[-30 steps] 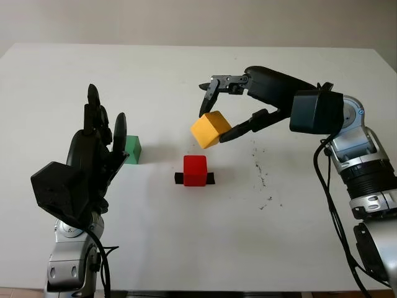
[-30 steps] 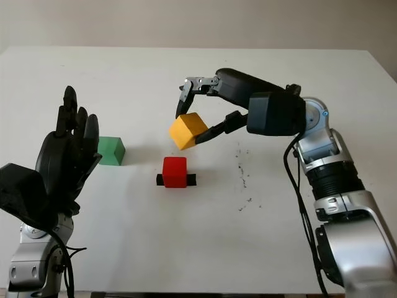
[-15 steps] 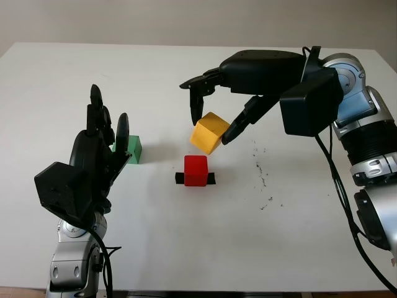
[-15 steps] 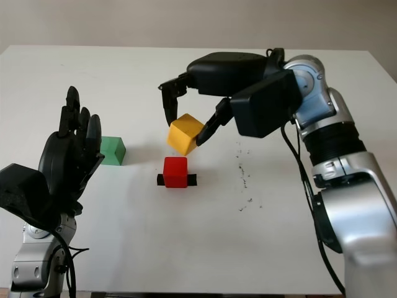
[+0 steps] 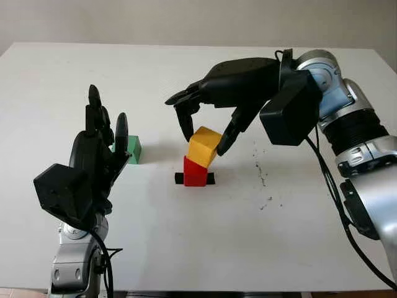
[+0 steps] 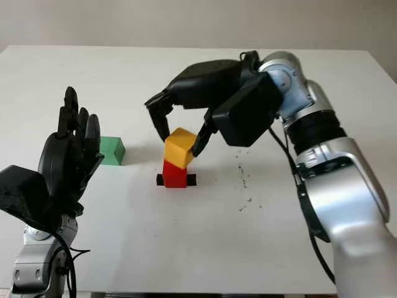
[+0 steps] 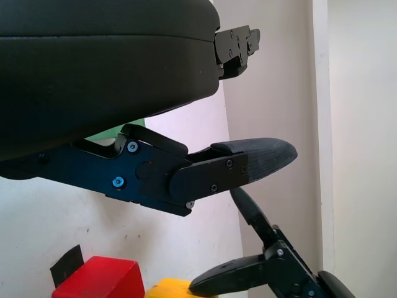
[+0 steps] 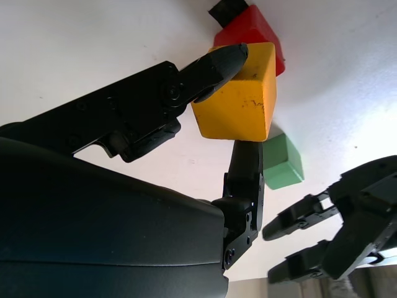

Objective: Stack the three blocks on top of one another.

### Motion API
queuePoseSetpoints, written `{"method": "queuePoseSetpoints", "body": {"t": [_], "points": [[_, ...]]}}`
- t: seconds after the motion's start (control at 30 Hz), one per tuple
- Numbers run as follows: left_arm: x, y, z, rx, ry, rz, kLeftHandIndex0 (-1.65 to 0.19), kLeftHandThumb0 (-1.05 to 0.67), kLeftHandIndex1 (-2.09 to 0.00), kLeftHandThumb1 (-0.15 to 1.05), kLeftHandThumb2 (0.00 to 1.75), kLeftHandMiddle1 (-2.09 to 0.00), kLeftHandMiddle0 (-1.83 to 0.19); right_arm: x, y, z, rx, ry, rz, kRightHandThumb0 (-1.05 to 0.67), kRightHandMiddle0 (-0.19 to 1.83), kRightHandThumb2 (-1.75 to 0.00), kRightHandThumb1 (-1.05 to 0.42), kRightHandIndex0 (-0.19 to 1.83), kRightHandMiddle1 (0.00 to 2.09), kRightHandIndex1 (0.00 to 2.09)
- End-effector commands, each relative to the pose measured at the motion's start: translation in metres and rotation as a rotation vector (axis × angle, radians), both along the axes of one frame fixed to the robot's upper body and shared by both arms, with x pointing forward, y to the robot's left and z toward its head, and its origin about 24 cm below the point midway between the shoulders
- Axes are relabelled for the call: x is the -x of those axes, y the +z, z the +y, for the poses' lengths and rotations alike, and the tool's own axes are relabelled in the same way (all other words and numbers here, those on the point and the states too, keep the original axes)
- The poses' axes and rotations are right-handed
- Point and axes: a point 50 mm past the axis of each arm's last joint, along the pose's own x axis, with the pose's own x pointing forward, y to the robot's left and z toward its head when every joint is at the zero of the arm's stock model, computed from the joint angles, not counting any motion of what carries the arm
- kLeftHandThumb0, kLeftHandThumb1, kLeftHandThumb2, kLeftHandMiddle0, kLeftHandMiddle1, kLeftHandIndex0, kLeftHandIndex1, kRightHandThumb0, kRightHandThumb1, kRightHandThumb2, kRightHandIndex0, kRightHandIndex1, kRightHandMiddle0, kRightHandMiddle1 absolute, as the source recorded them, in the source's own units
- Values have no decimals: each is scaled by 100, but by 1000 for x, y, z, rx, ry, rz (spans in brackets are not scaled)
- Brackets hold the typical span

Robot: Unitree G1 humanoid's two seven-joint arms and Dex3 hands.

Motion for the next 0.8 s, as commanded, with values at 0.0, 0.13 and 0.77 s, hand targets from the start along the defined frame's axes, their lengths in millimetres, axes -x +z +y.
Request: {"method": "queuePoseSetpoints", "body": {"t": [0.0,0.13,0.77], "points": [[3,2,-1,6,7,-11,19,-64,0,105,63,0,19,1,6,6,-8,19,-30,-50,36,-5,-96,20,151,5],[4,1,-2,5,10,-11,19,-64,0,105,63,0,19,1,1,10,-6,28,-29,-48,35,-5,-96,18,149,4],[4,0,-1,7,9,-11,19,-63,0,105,64,0,19,0,-5,11,-4,33,-58,-42,30,-5,-97,17,154,5]]}}
